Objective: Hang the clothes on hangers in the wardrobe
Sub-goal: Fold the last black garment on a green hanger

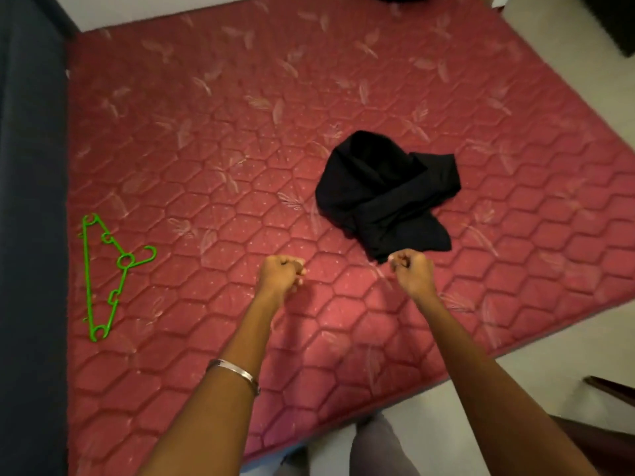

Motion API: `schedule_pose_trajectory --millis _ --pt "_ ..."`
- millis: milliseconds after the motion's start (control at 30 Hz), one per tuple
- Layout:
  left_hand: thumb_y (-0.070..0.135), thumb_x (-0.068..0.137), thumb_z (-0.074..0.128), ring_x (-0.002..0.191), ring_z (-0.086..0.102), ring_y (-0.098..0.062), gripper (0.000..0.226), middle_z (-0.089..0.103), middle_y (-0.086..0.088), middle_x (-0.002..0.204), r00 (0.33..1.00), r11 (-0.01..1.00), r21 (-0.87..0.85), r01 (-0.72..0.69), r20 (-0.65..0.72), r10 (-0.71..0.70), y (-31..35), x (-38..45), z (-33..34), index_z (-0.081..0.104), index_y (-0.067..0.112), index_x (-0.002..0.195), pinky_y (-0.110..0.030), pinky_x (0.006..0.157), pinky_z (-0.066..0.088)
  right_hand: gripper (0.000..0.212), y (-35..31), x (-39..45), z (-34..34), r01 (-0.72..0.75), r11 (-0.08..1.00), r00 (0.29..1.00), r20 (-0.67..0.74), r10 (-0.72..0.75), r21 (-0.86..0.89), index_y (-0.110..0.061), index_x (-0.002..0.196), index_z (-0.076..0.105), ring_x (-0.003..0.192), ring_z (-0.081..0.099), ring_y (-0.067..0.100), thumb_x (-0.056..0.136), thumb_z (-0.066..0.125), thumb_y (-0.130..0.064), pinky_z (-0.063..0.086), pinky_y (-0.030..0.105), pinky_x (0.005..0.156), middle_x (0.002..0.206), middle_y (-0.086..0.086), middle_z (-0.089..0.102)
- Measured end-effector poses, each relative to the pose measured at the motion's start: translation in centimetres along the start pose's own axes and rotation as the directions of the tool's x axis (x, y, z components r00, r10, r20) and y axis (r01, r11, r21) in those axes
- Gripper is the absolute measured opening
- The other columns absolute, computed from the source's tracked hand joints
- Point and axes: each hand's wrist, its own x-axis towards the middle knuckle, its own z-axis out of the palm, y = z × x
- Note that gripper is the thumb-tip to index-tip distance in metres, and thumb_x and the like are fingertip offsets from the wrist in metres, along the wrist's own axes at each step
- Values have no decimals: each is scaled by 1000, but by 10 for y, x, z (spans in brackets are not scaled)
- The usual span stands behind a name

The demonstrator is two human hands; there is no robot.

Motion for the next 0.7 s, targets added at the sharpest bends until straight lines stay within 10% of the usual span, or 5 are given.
schedule_pose_trajectory --millis 200,400,567,700 --pt "4 94 48 33 49 -1 16 62 -2 66 972 940 -252 229 11 -233 41 71 86 60 13 89 -13 36 35 29 39 145 -8 -411 826 906 71 417 386 -11 67 56 40 51 6 89 68 -27 47 23 47 65 8 58" --pt "5 94 49 36 51 -1 17 64 4 56 957 906 -328 267 -17 -289 69 125 158 61 14 87 -14 37 38 58 25 244 -1 -655 491 746 390 539 575 -21 115 43 89 57 26 76 74 -51 53 47 79 99 4 55" --pt "4 95 48 37 50 -1 16 63 2 59 970 954 -272 128 -166 -177 77 149 166 64 7 94 -14 36 38 45 15 269 22 -519 592 780 58 624 617 -5 124 53 101 60 32 80 62 -10 51 46 91 124 18 59" --pt "24 98 49 49 53 -3 21 67 5 66 986 963 -263 -64 -168 19 107 158 153 66 17 88 -20 47 38 58 -19 234 11 -166 657 955 -46 292 735 -9 126 57 111 59 29 68 49 -7 47 39 101 123 16 62"
